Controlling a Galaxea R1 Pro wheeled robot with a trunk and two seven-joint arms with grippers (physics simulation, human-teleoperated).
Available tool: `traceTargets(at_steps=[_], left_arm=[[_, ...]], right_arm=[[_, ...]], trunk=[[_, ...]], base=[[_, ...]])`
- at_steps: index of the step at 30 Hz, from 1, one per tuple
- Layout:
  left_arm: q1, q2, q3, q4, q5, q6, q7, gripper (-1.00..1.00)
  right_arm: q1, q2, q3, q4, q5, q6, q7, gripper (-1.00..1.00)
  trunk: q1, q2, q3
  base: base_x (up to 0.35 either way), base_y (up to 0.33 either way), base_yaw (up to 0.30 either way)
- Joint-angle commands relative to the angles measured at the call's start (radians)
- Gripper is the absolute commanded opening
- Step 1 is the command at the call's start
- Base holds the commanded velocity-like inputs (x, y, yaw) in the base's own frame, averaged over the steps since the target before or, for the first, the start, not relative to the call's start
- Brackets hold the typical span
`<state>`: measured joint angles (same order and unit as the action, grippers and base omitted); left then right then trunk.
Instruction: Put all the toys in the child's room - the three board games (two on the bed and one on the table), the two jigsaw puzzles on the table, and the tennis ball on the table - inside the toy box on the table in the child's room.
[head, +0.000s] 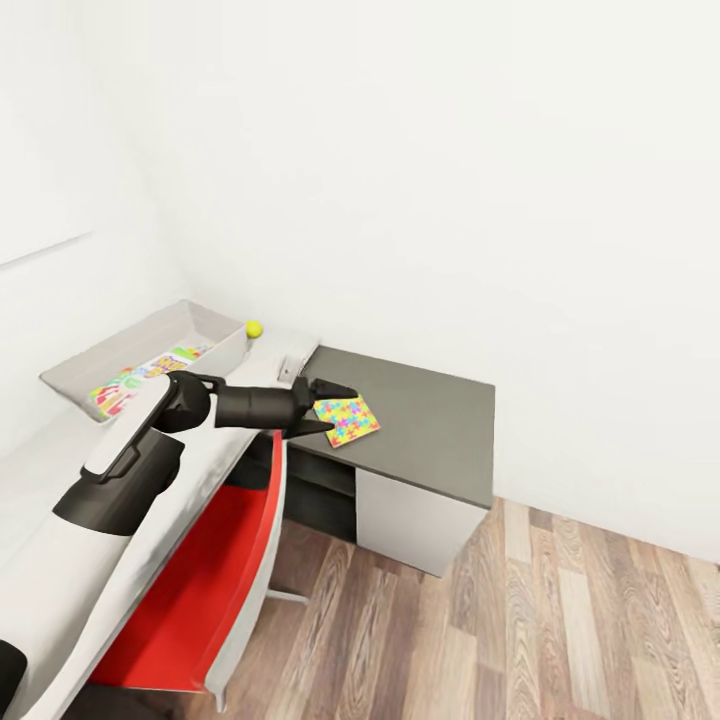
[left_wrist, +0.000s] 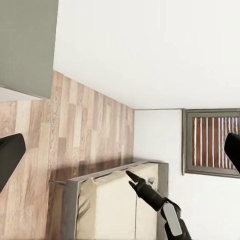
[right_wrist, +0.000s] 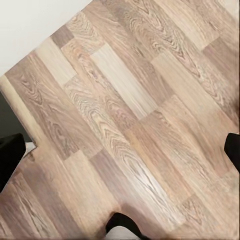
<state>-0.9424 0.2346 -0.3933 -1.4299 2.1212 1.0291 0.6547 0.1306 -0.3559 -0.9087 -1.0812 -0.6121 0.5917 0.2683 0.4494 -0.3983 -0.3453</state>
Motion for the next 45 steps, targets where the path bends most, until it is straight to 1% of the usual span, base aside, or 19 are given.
traceTargets(at_steps=[1,2,6,7,8,9,10,12,15,18,20,25,28,32,35,36,39,44,45], left_arm=[[-0.001,0.003,-0.002,-0.001,0.01,-0.001,0.019,1.0],[-0.001,0.005,-0.002,-0.001,0.01,-0.001,0.024,1.0],[-0.001,0.018,-0.003,0.0,0.01,-0.001,0.071,1.0],[-0.001,0.019,-0.003,0.0,0.01,-0.001,0.077,1.0],[-0.001,0.021,-0.003,0.0,0.01,0.0,0.089,1.0],[-0.001,0.022,-0.003,0.0,0.01,0.0,0.101,1.0],[-0.001,0.022,-0.003,0.0,0.01,0.0,0.112,1.0],[-0.001,0.024,-0.002,-0.001,0.01,0.0,0.132,1.0],[-0.001,0.023,-0.002,0.0,0.01,0.0,0.147,1.0],[-0.001,0.023,-0.003,-0.001,0.009,0.0,0.155,1.0],[-0.001,0.024,-0.004,-0.001,0.009,0.0,0.156,1.0],[-0.001,0.035,-0.011,0.001,0.007,0.003,0.157,1.0],[0.001,0.046,-0.02,0.001,0.006,0.006,0.157,1.0],[0.029,0.078,-0.025,0.001,0.006,0.009,0.157,1.0],[0.06,0.123,-0.026,0.003,0.006,0.009,0.157,1.0],[0.066,0.132,-0.026,0.003,0.006,0.009,0.157,1.0],[0.121,0.172,-0.026,0.005,0.005,0.009,0.154,1.0],[0.215,0.204,-0.02,0.006,-0.004,0.015,0.151,1.0],[0.242,0.217,-0.018,0.006,-0.006,0.017,0.149,1.0]], right_arm=[[0.0,0.002,0.038,0.03,0.007,-0.046,-0.001,1.0],[0.0,0.003,0.06,0.044,0.01,-0.071,-0.003,1.0],[-0.002,0.013,0.257,0.123,0.019,-0.24,-0.016,1.0],[-0.002,0.016,0.279,0.132,0.02,-0.259,-0.019,1.0],[-0.003,0.022,0.318,0.146,0.02,-0.298,-0.025,1.0],[-0.003,0.029,0.348,0.158,0.021,-0.333,-0.032,1.0],[-0.003,0.037,0.368,0.165,0.022,-0.358,-0.039,1.0],[-0.003,0.047,0.39,0.178,0.023,-0.39,-0.05,1.0],[-0.003,0.053,0.4,0.213,0.024,-0.421,-0.056,1.0],[-0.004,0.055,0.404,0.27,0.025,-0.496,-0.058,1.0],[-0.004,0.055,0.405,0.289,0.025,-0.522,-0.058,1.0],[-0.004,0.063,0.407,0.328,0.026,-0.563,-0.058,1.0],[-0.004,0.077,0.407,0.342,0.026,-0.604,-0.059,1.0],[-0.003,0.082,0.407,0.347,0.026,-0.619,-0.059,1.0],[-0.003,0.083,0.407,0.35,0.025,-0.623,-0.059,1.0],[-0.004,0.084,0.407,0.351,0.025,-0.624,-0.059,1.0],[-0.004,0.085,0.407,0.356,0.025,-0.625,-0.06,1.0],[-0.004,0.089,0.407,0.358,0.025,-0.628,-0.06,1.0],[-0.004,0.09,0.407,0.358,0.025,-0.632,-0.06,1.0]], trunk=[[0.001,-0.002,0.0],[0.001,-0.002,0.001],[0.001,-0.002,0.007],[0.001,-0.002,0.008],[0.001,-0.002,0.01],[0.001,-0.002,0.011],[0.001,-0.002,0.012],[0.001,-0.002,0.015],[0.001,-0.002,0.02],[0.001,-0.002,0.025],[0.001,-0.002,0.028],[0.001,-0.002,0.036],[0.001,-0.002,0.041],[0.001,-0.002,0.047],[0.001,-0.002,0.052],[0.001,-0.002,0.054],[0.001,-0.002,0.059],[0.001,-0.002,0.067],[0.001,-0.002,0.069]], base=[[0.0,0.0,-0.186],[0.0,0.0,-0.186],[0.0,0.0,-0.186],[0.0,0.0,-0.186],[0.0,0.0,-0.181],[0.0,0.0,-0.174],[0.0,0.0,-0.162],[0.0,0.0,-0.145],[0.0,0.0,-0.117],[0.0,0.0,-0.061],[0.0,0.0,-0.02],[0.0,0.0,-0.005],[0.0,0.0,0.0],[0.0,0.0,0.0],[0.0,0.0,0.0],[0.0,0.0,0.0],[0.0,0.0,0.0],[0.0,0.0,0.0],[0.0,0.0,0.0]])
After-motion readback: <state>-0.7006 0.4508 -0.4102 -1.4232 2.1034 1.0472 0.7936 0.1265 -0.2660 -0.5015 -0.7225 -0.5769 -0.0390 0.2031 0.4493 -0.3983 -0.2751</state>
